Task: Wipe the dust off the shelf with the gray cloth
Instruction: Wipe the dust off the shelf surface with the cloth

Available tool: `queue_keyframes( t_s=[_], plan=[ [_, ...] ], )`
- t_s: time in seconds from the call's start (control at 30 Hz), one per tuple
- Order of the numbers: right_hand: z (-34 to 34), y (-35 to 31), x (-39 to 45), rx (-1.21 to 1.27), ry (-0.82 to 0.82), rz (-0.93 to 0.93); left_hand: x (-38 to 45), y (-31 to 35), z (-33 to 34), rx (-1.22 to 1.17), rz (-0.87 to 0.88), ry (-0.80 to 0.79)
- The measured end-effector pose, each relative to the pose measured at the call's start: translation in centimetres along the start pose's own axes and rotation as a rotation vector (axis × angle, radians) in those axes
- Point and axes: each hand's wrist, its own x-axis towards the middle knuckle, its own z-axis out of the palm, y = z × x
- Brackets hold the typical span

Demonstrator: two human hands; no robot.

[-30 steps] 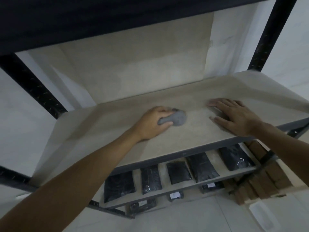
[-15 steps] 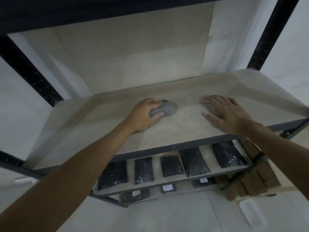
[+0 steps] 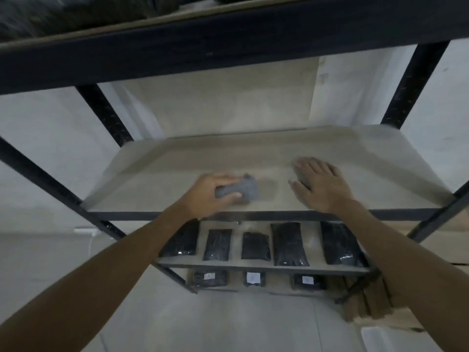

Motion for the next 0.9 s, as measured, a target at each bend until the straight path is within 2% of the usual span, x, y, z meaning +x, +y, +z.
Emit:
queue_keyframes(
  t_s=[0.1,0.17,0.3,0.37,0.47,0.57,0.63,0.77,0.83,0.9],
  plan=[
    [-0.9,1.3,-0.5,0.027,-0.048,-0.065,3.0,-0.9,-0.9,0.153,-0.019,0.164],
    [-1.6,2.7,-1.0,0.021,-0.037,-0.064,3.8,-1.7,0.0,0.236,0.003,0.179],
    [-2.0,4.6,-2.0,-0.033,-0.017,-0.046,2.7,-1.9,3.5,0.365,-0.146,0.242],
    [-1.7,4.6,-2.3,-0.052,-0.001,-0.033,1.9,-0.7,5.2,0.433,-0.147,0.247],
    [-1.6,4.5,-2.3,-0.06,0.006,-0.014,0.7,2.7,6.7,0.35,-0.225,0.127],
    [-1.8,4.6,-2.5,-0.048,0.008,-0.024,0.0,5.1,6.1,0.127,-0.177,-0.051],
    [-1.9,4.8,-2.5,-0.041,0.014,-0.029,0.7,5.2,4.5,0.06,-0.167,-0.072],
    [-1.7,4.9,-2.4,-0.027,0.022,-0.029,3.4,2.7,0.5,-0.005,-0.291,0.153],
    [-1.6,5.3,-2.2,-0.006,0.024,-0.028,5.5,-0.3,-1.0,0.192,-0.329,0.253],
    [-1.6,6.1,-2.0,0.007,0.03,-0.027,7.7,-3.4,-2.1,0.341,-0.481,0.289]
  ],
)
